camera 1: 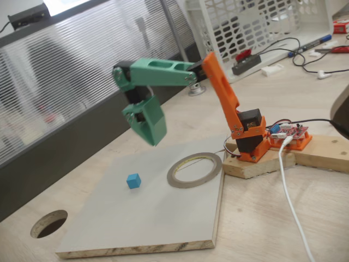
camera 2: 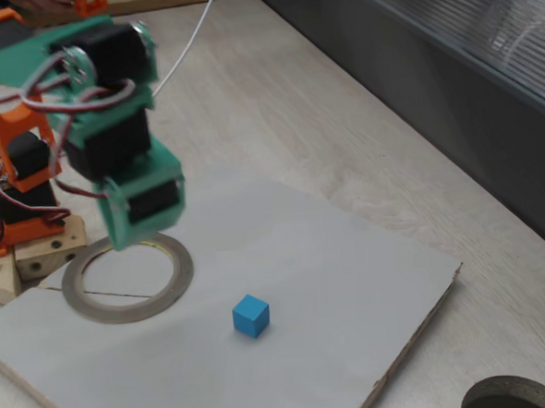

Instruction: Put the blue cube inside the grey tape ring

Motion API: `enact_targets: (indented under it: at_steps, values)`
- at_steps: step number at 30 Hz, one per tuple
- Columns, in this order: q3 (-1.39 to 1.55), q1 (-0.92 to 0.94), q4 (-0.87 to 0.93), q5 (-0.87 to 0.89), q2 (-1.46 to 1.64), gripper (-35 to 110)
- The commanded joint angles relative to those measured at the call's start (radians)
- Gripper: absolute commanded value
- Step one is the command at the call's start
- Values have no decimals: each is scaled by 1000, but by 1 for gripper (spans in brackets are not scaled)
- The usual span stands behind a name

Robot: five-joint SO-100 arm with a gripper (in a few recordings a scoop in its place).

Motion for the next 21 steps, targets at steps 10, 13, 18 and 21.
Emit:
enact_targets:
  at_steps: [10,13,18,21]
  values:
    - [-129,-115,26,11,-173,4]
    - [-127,-120,26,14,-175,4]
    - [-129,-123,26,15,-170,4]
    - [-132,-112,26,12,-170,4]
